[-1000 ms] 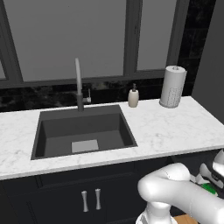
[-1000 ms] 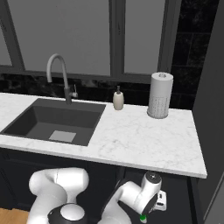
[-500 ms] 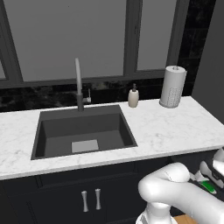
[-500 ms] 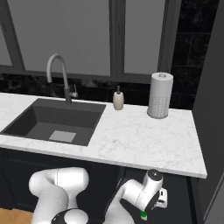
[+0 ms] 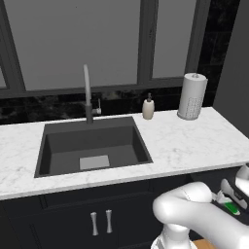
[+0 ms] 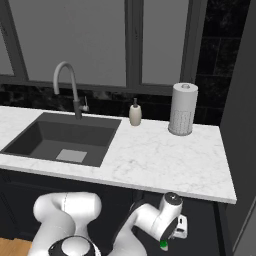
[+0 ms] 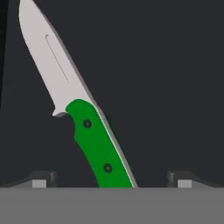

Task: Pick up the knife from the drawer and place it on the cutting board. Then place the meat from the plate to the cutting board.

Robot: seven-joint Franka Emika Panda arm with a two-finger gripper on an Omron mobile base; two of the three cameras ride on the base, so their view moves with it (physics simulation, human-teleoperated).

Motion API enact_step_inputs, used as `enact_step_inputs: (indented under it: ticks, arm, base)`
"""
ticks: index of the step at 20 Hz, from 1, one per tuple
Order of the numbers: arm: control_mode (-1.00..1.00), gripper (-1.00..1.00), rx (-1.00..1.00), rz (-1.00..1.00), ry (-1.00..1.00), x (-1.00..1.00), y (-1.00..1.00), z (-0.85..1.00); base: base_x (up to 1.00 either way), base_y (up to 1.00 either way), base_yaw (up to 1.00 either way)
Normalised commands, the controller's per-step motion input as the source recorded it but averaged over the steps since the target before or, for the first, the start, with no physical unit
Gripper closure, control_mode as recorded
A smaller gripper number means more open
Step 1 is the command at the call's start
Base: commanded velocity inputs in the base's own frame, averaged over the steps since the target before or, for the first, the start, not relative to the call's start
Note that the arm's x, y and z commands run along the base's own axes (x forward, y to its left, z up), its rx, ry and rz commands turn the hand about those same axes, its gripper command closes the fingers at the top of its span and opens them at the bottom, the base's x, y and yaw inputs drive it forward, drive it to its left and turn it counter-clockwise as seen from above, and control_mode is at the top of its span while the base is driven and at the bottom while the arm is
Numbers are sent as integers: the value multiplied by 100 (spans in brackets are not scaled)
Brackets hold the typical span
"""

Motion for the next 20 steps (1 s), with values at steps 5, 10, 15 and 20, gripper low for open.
enact_step_inputs:
  ticks: [5, 10, 15, 20]
  arm:
    - [-100, -100, 0, 0, -4, -17, 2, -20]
    - [-100, -100, 0, 0, -4, 0, 0, -29]
    - [-100, -100, 0, 0, 0, 0, 0, -26]
    - [-100, -100, 0, 0, 0, 0, 0, -25]
  base:
    - [0, 0, 0]
    - [0, 0, 0]
    - [0, 0, 0]
    - [0, 0, 0]
